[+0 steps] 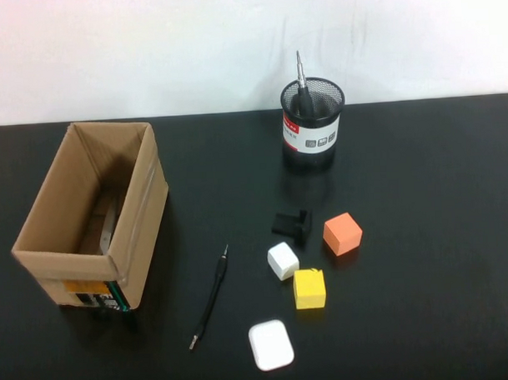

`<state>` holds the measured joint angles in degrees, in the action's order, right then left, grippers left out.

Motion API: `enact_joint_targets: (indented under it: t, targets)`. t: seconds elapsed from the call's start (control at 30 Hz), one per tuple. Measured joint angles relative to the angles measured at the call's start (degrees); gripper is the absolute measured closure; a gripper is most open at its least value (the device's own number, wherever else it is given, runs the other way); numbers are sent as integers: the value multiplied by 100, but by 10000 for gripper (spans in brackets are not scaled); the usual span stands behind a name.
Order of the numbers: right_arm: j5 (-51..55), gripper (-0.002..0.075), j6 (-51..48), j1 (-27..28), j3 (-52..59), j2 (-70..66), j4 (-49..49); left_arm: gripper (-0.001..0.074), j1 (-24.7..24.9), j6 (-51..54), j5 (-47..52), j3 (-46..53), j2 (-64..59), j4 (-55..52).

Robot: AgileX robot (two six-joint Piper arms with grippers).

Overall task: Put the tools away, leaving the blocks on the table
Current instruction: Pick up the long Screwdriver from the table

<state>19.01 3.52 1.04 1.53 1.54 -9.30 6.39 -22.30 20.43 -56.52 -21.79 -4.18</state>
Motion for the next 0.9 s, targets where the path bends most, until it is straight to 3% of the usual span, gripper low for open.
enact_joint_targets:
  t: [0.07, 0.23, 0.47, 0.77, 0.9]
  targets:
    - [0, 732, 0, 0, 0, 0, 0, 739, 0, 229, 718, -304, -480, 0]
    - [0, 732, 0, 0, 0, 0, 0, 739, 0, 589, 1249, -414, -1250, 354]
    - [0, 732, 0, 0, 0, 0, 0, 739, 0, 2424, 2339, -887, -2313, 1631]
    - [0, 732, 0, 0, 0, 0, -11, 739, 0, 3226, 4344, -2206, -4064, 2575]
    - [0, 732, 0, 0, 0, 0, -11, 739, 333, 3379, 4901, -2528, -4784, 2815]
